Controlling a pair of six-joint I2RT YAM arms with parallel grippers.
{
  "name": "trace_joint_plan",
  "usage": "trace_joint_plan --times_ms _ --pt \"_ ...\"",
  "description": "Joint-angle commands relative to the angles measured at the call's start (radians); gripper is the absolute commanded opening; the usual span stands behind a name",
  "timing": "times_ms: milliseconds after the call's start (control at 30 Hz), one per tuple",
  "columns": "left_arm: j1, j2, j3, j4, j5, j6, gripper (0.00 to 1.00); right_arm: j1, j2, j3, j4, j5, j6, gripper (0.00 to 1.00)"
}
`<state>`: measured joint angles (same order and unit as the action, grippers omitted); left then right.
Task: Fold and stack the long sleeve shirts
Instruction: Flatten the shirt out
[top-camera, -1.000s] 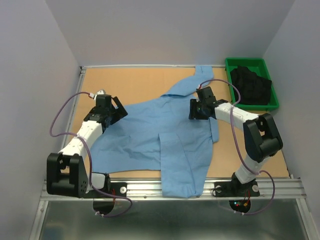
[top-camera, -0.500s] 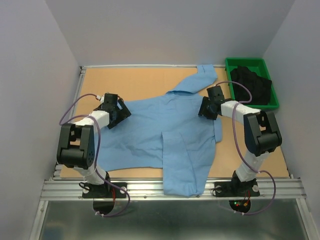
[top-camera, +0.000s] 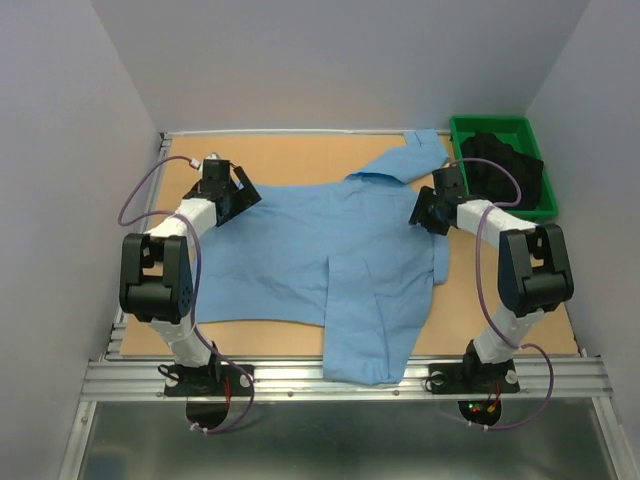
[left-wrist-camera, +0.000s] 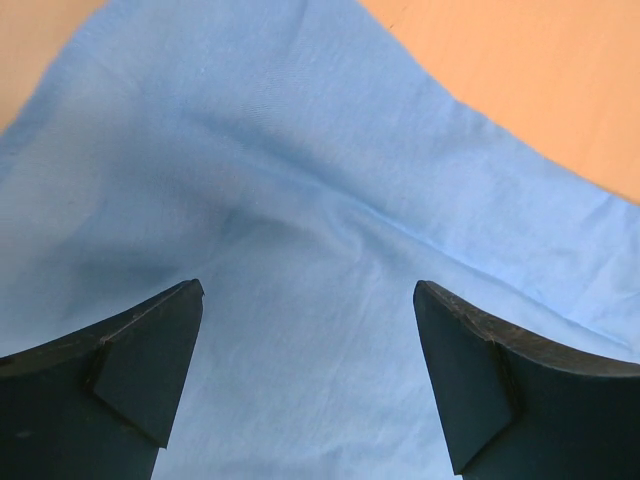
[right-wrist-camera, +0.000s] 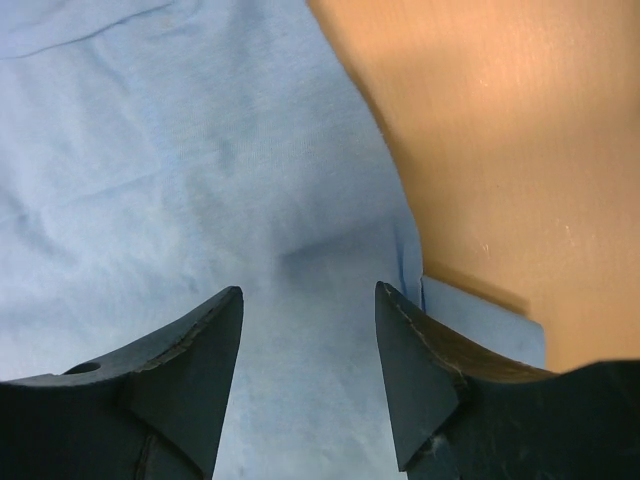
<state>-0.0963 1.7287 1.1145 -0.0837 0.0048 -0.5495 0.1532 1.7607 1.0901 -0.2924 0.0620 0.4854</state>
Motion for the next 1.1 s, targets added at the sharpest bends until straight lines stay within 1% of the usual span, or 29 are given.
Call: trace_joint_plan --times_ms 0,67,167,300,400,467,600,667,700,733,833,967,1067 --pt "0.001 -0.175 -0.028 -0.016 -0.075 0.022 0.99 0.032 -0.144 0.037 0.002 -0.039 -0.082 0.62" --pt "0.003 -0.231 -0.092 -0.034 -0.12 0.011 0.99 0.049 -0.185 0.016 0.002 -0.054 -0.099 0.62" --pt "0.003 -0.267 -0.177 -0.039 -0.144 0.019 0.99 0.092 -0.25 -0.033 0.002 -0.111 -0.113 0.62" --pt "0.027 -0.274 -0.205 -0.013 -0.134 0.059 0.99 0.146 -0.291 -0.096 0.004 -0.128 -0.105 0.62" --pt "0.032 -0.268 -0.148 0.021 -0.128 0.1 0.97 0.195 -0.285 -0.13 0.007 -0.131 -0.084 0.62" --pt "0.032 -0.236 -0.076 0.042 -0.126 0.121 0.93 0.216 -0.271 -0.148 0.012 -0.131 -0.076 0.62" --pt "0.032 -0.123 0.059 0.048 -0.128 0.128 0.89 0.261 -0.253 -0.162 0.019 -0.119 -0.057 0.62" --pt "0.032 -0.045 0.128 0.047 -0.117 0.119 0.84 0.284 -0.248 -0.17 0.019 -0.11 -0.053 0.62" --pt "0.032 -0.019 0.152 0.039 -0.117 0.112 0.79 0.295 -0.247 -0.173 0.019 -0.107 -0.05 0.62" --pt "0.032 0.03 0.197 0.035 -0.123 0.108 0.77 0.301 -0.245 -0.176 0.019 -0.105 -0.05 0.63" --pt "0.032 0.097 0.252 0.019 -0.127 0.094 0.72 0.309 -0.251 -0.188 0.019 -0.091 -0.045 0.62" --pt "0.032 0.199 0.329 0.013 -0.097 0.071 0.7 0.309 -0.248 -0.176 0.019 -0.065 -0.053 0.62" --pt "0.03 0.258 0.364 0.013 -0.083 0.062 0.68 0.309 -0.231 -0.133 0.019 -0.01 -0.062 0.62"
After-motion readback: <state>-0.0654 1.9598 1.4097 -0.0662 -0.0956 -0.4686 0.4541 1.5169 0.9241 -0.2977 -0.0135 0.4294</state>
